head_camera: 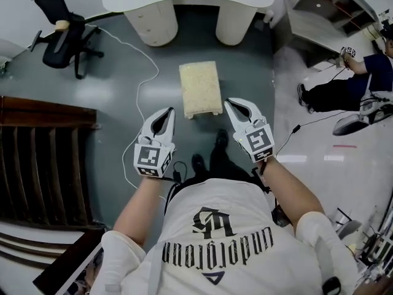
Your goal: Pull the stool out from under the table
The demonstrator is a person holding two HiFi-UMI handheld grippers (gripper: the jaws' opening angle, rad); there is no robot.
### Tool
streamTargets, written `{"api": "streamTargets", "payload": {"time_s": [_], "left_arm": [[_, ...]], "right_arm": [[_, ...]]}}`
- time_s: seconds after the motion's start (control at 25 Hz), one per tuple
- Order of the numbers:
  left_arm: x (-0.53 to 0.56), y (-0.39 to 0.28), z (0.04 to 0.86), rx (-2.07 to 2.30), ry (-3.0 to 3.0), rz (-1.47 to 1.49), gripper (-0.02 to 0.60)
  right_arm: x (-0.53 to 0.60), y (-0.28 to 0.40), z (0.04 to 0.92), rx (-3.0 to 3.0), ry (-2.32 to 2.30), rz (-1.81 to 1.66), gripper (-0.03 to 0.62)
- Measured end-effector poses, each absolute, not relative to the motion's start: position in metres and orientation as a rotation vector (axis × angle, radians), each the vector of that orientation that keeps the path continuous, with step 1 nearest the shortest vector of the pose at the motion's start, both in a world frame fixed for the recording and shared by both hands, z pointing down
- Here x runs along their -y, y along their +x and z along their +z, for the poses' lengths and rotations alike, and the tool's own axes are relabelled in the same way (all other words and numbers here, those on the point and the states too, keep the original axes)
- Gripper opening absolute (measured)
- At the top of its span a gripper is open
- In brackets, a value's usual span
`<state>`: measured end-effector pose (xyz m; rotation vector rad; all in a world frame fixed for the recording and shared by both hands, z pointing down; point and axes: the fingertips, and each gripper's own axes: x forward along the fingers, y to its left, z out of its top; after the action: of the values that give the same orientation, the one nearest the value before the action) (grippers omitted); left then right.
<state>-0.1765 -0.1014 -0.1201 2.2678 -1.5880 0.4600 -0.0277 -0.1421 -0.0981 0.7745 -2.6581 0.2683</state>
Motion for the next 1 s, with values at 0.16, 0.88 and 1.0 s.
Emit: {"api": "streamTargets", "payload": {"time_s": [0.16, 0.88, 1.0], "left_arm": [[0.088, -0.163, -0.167, 1.536, 2.332, 0.398, 0.006], [0.009, -0.11, -0.262, 1.475, 2.501, 0.246, 0.006], [-0.006, -0.094, -0.269, 1.498, 2.481, 0.238, 0.006]], "right_arm": [[0.128, -0.025, -0.147, 2.691, 0.775, 0.239, 0.002], [0.039, 0.017, -0.229, 2.766, 0.771, 0.17, 0.002], [0.026, 0.038, -0.235, 2.783, 0.748, 0.159, 0.002]]}}
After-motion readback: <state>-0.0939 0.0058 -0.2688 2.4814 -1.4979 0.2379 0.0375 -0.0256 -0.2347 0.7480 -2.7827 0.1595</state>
